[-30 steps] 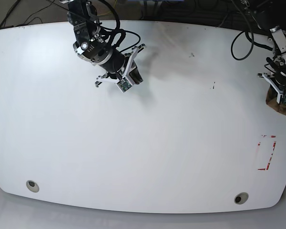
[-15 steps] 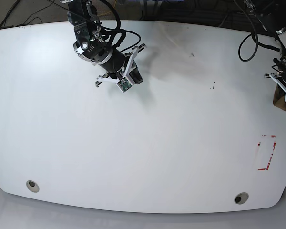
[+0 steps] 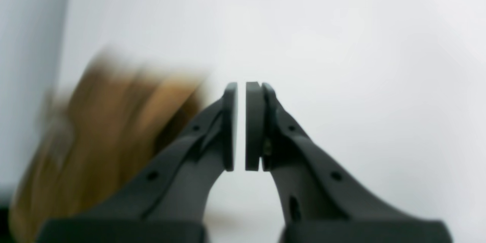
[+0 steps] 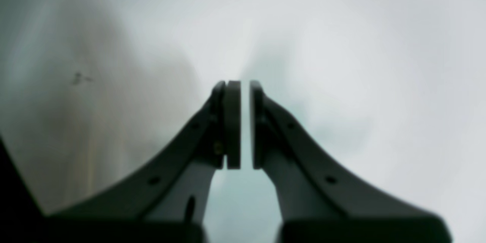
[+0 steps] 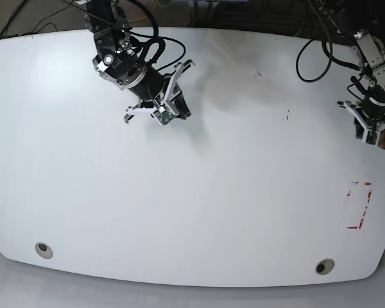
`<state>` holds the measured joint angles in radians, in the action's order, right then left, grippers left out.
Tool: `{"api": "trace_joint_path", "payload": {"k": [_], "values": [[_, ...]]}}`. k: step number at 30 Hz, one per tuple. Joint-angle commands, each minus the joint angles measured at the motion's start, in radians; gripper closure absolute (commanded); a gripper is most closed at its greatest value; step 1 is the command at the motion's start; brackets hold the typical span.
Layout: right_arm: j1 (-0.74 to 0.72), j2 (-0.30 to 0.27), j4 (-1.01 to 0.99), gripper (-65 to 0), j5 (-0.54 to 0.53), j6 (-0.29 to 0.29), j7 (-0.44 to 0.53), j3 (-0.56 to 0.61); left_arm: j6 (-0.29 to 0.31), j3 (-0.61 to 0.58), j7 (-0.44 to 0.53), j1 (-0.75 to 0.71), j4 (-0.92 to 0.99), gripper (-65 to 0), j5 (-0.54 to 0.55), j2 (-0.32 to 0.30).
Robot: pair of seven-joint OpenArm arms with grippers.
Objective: Layout the t-shirt on the table in an organized manner, then fold the t-shirt properly
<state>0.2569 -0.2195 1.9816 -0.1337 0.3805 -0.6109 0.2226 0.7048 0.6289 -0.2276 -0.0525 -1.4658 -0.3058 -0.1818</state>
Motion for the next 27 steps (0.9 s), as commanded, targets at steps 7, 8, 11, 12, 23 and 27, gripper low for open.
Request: {"api": "trace_joint_path", "payload": {"k": [7, 8, 11, 12, 23, 27], "values": [[-0.008, -0.045, -0.008, -2.9, 0.171, -0.074, 0.217, -0.005, -0.007, -0.105, 0.259, -0.068, -0.131, -2.2, 0.020, 0.133], [-0.006, -0.045, -0.009, -2.9, 0.187, -0.074, 0.231, -0.009, -0.007, -0.117, 0.276, -0.079, -0.137, -2.2, 0.020, 0.147], [0.015, -0.045, -0.011, -2.9, 0.213, -0.068, 0.274, -0.065, -0.007, -0.168, 0.319, -0.112, -0.171, -2.2, 0.020, 0.190], [0.022, -0.041, -0.011, -2.9, 0.214, -0.067, 0.283, -0.085, -0.007, -0.182, 0.325, -0.122, -0.178, -2.2, 0.020, 0.198], [0.104, -0.033, -0.012, -2.9, 0.214, 0.008, 0.349, -0.297, -0.007, -0.275, 0.331, -0.257, -0.316, -2.2, 0.018, 0.318], [0.141, -0.011, -0.012, -2.9, 0.214, 0.042, 0.351, -0.383, -0.007, -0.280, 0.333, -0.326, -0.364, -2.1, 0.020, 0.339]]}}
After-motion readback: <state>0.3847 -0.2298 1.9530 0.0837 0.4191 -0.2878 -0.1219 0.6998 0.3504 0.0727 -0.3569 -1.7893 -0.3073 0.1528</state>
